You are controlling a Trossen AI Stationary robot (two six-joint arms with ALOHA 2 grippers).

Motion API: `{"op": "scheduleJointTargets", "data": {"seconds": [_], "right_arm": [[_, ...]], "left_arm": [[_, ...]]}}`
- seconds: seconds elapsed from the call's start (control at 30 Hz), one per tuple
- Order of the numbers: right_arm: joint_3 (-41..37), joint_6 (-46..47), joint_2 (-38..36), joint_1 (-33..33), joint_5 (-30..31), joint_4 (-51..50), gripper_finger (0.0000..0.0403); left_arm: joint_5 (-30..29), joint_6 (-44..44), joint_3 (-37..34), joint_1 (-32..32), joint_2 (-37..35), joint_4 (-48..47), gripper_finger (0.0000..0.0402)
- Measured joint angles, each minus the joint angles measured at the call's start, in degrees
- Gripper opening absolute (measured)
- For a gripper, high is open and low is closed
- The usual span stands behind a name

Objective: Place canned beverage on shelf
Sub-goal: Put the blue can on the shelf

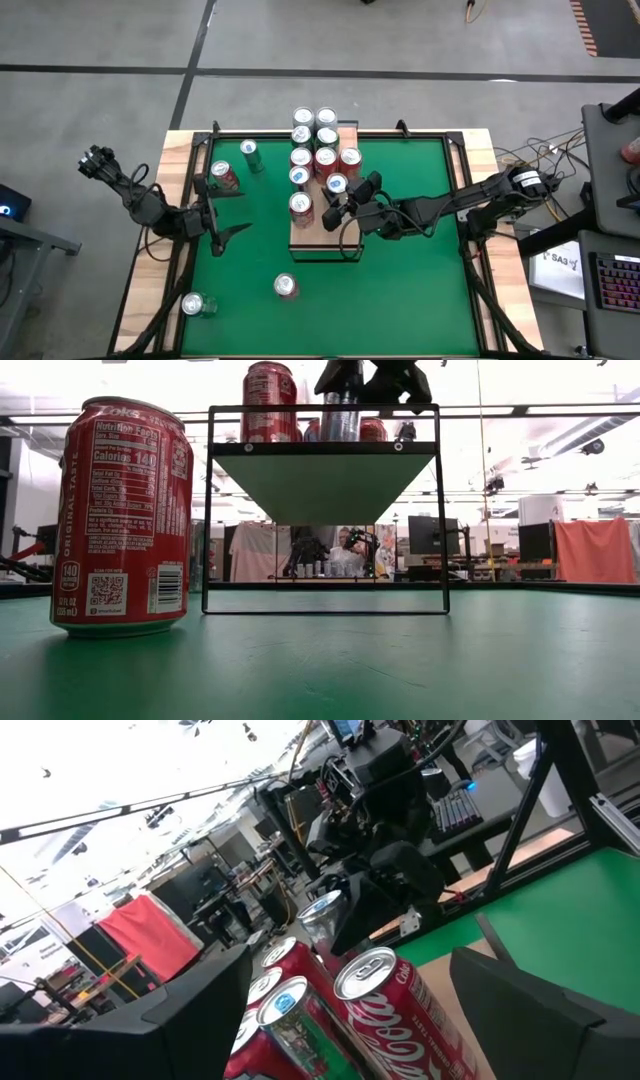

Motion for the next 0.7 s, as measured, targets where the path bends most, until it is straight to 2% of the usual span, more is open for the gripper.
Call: {"op": "scheduleJointTargets", "data": {"seconds": [0.4, 0.57, 0.7], "right_arm": [[-1.4, -2.0, 0.0, -0.6, -0.8, 3.0, 0.0222], [-1.5, -4.5, 0.0, -0.7, -4.4, 2.7, 0.0222], [-1.5, -4.5, 0.0, -0.7, -5.0, 2.7, 0.0222]], "left_arm": [[0.0, 1.0, 0.0, 0.0, 0.0, 0.1, 0.0325], [0.0, 0.3, 0.0, 0.0, 0.5, 0.1, 0.0325], [0.0, 1.6, 0.0, 0.0, 1.1, 0.1, 0.0325]]}}
